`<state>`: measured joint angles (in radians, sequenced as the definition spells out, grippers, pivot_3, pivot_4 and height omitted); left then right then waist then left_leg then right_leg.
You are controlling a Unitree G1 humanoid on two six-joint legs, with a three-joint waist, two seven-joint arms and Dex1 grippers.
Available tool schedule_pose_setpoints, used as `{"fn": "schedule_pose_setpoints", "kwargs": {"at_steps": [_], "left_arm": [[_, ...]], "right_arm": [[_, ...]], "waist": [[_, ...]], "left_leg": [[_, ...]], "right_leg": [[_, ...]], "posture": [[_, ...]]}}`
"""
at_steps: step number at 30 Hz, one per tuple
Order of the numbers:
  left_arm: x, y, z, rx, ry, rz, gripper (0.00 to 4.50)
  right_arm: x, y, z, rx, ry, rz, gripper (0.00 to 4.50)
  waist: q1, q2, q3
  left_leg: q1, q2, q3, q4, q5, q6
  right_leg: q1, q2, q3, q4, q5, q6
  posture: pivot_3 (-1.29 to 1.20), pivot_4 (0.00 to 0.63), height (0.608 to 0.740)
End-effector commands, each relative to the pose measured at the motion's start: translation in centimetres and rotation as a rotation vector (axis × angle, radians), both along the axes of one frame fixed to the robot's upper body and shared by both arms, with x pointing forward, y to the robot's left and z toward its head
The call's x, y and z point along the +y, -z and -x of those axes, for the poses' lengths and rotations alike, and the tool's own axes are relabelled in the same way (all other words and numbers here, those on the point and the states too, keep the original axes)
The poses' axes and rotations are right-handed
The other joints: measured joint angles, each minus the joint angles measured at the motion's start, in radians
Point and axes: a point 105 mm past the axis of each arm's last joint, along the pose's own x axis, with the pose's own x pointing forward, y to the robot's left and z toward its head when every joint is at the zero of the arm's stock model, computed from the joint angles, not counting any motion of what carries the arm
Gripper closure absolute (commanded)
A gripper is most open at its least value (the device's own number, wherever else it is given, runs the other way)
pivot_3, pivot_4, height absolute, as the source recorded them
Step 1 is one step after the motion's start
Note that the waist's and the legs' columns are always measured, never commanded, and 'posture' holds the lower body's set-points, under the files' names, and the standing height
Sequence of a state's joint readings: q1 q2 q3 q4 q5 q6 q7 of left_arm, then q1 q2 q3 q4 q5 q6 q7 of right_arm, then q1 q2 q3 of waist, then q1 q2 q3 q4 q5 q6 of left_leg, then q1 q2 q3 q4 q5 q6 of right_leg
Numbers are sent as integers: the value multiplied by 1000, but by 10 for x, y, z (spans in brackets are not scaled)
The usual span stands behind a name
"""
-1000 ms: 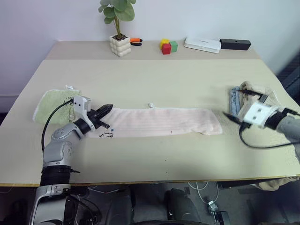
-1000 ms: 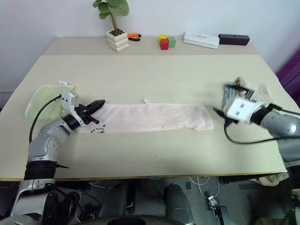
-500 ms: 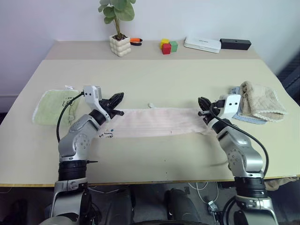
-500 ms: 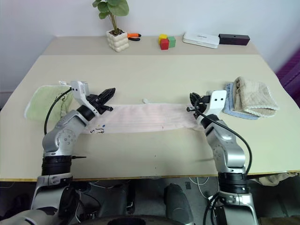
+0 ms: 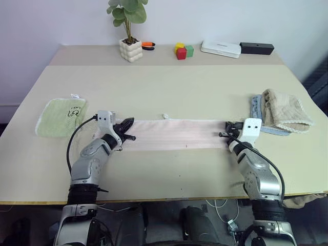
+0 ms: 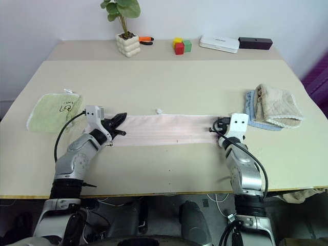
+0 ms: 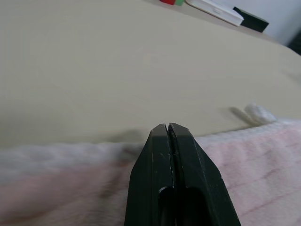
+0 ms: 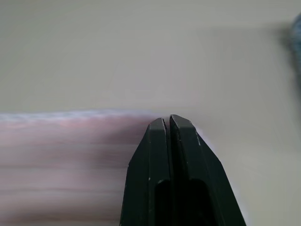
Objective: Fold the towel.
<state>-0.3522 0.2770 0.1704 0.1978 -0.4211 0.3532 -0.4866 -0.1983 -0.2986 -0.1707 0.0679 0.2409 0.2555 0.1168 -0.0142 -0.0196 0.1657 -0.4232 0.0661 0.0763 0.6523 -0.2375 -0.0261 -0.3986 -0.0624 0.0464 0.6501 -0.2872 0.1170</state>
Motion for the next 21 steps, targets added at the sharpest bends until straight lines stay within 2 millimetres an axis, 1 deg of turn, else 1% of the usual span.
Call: {"fn": "schedule_pose_setpoints", "kwargs": {"at_steps": [1,3,6,7,9,10,11,13,15,16,17,19,20,21], "left_arm": [[26,3,1,1,-48,-66,4500],[33,0,1,-5,-57,-77,4500],[38,-14,2,-11,-36,8,4500],[37,-18,3,-19,-12,19,4500],[28,-28,8,-56,66,0,3969],[23,-32,11,-74,102,-16,3657],[21,-37,13,-98,128,-42,3152],[22,-45,13,-137,153,-69,2157],[21,-55,14,-173,194,-85,1159],[21,-59,14,-190,215,-99,699],[22,-61,14,-204,239,-110,111],[21,-65,17,-223,300,-122,44],[20,-69,22,-241,360,-121,44],[19,-73,27,-252,419,-120,44]], "right_arm": [[-20,-5,4,-11,-9,120,4374],[-26,-8,4,-16,-9,106,4374],[-24,-24,5,-70,-32,-50,4374],[-24,-29,6,-86,-32,-101,4151],[-23,-41,11,-118,-40,-243,3506],[-23,-47,15,-132,-42,-319,3051],[-20,-55,19,-148,-74,-411,2540],[-19,-68,28,-160,-115,-537,1533],[-20,-72,38,-134,-140,-673,515],[-19,-75,45,-116,-172,-713,28],[-19,-76,51,-101,-194,-739,0],[-24,-76,61,-56,-214,-855,0],[-23,-69,69,13,-244,-862,0],[-20,-63,78,75,-278,-917,0]], "waist": [[0,0,0],[-1,0,0],[-4,0,0],[-4,0,0],[-2,0,0],[-2,0,0],[-1,0,0],[4,0,0],[5,0,0],[4,0,0],[5,0,0],[3,0,0],[1,0,0],[1,0,0]], "left_leg": [[0,0,0,0,0,0],[1,0,0,-2,0,0],[1,0,1,-3,0,0],[1,0,1,-3,0,0],[1,1,1,-4,0,0],[1,1,0,-4,0,0],[1,1,1,-4,0,0],[0,1,0,-3,0,0],[0,1,0,-3,0,0],[0,1,1,-3,0,0],[0,1,1,-4,0,0],[-1,1,1,-4,0,0],[-1,1,1,-4,0,0],[-1,1,1,-4,0,0]], "right_leg": [[0,0,0,0,0,0],[0,0,0,0,0,0],[-1,0,1,0,0,0],[-1,1,1,0,0,0],[-1,1,1,0,0,0],[-1,1,0,0,0,0],[-1,0,0,0,0,0],[-1,0,0,0,0,0],[-1,0,0,-1,0,0],[-1,0,0,-1,0,0],[-1,-1,0,-1,0,-1],[-1,-1,0,-2,-1,-2],[-1,-1,0,-2,-2,-4],[-2,-1,0,-2,-2,-4]], "posture": [[0,150,735],[0,150,735],[0,150,735],[0,150,735],[0,150,735],[0,150,735],[0,150,735],[0,150,735],[0,150,735],[0,150,735],[0,150,735],[0,150,735],[0,150,735],[0,150,735]]}}
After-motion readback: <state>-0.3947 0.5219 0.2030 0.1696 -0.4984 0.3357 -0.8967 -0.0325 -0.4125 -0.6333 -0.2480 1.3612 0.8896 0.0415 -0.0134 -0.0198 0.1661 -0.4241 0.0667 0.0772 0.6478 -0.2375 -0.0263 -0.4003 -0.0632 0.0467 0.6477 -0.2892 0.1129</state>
